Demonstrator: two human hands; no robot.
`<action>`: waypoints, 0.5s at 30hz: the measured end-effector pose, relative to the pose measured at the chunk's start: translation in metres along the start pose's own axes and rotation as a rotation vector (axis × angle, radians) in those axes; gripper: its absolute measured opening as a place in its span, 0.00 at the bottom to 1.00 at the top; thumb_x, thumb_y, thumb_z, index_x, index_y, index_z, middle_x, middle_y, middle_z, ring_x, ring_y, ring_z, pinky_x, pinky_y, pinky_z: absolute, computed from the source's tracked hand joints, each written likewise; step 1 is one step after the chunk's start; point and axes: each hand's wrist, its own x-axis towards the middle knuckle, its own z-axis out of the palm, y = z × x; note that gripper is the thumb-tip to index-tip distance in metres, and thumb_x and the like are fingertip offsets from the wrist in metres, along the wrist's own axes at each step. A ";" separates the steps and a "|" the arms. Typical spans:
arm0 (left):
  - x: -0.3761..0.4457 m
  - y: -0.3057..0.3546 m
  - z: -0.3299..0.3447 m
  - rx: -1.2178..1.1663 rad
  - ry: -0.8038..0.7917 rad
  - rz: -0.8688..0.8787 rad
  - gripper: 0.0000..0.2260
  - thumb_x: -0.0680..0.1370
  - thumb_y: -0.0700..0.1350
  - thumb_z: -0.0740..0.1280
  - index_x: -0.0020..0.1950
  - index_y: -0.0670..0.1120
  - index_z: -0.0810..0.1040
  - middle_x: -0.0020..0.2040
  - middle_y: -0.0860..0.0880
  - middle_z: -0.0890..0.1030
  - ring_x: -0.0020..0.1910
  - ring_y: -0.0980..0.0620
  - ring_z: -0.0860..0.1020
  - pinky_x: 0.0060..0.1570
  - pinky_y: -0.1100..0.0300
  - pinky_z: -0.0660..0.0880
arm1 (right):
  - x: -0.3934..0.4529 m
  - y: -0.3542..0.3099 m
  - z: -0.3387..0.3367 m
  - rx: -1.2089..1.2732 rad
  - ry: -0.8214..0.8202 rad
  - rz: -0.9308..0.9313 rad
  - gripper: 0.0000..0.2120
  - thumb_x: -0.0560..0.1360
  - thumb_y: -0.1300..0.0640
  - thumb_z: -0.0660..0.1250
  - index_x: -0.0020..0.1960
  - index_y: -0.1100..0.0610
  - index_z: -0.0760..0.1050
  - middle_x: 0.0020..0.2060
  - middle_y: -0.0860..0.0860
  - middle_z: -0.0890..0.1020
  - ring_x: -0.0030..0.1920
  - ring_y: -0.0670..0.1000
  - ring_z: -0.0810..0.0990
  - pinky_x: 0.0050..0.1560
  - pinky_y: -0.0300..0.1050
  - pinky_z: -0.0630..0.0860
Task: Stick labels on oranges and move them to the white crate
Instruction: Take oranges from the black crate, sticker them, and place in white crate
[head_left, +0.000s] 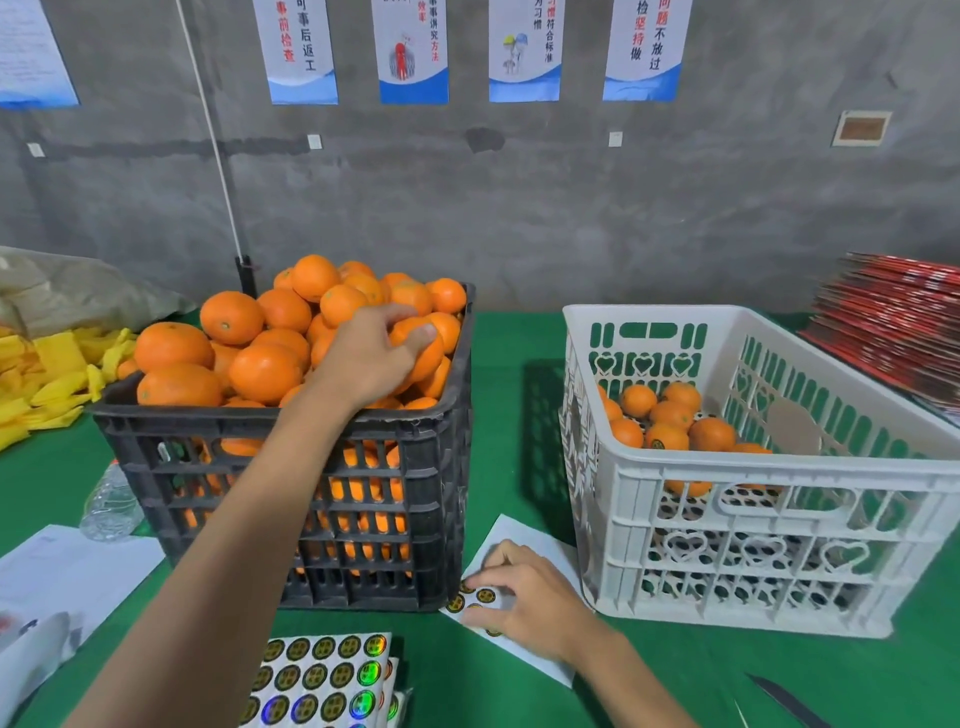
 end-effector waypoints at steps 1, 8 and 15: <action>-0.002 -0.001 0.000 0.030 0.007 0.016 0.24 0.81 0.54 0.68 0.73 0.43 0.75 0.70 0.45 0.78 0.69 0.46 0.74 0.65 0.55 0.71 | 0.001 0.001 0.001 0.021 0.028 0.003 0.24 0.73 0.33 0.68 0.64 0.44 0.80 0.50 0.38 0.73 0.49 0.39 0.70 0.50 0.39 0.66; -0.014 0.000 -0.002 0.077 -0.024 0.140 0.24 0.81 0.55 0.68 0.75 0.48 0.72 0.73 0.46 0.74 0.73 0.47 0.70 0.72 0.50 0.67 | 0.013 -0.001 -0.002 -0.038 0.037 -0.029 0.13 0.78 0.40 0.67 0.57 0.44 0.84 0.49 0.41 0.78 0.43 0.41 0.75 0.49 0.43 0.73; -0.015 -0.001 -0.002 0.120 -0.020 0.130 0.25 0.82 0.56 0.66 0.76 0.49 0.71 0.72 0.45 0.74 0.73 0.44 0.70 0.72 0.44 0.67 | 0.017 0.008 -0.001 -0.128 0.021 -0.051 0.24 0.75 0.30 0.64 0.63 0.43 0.81 0.48 0.39 0.75 0.43 0.41 0.74 0.49 0.42 0.73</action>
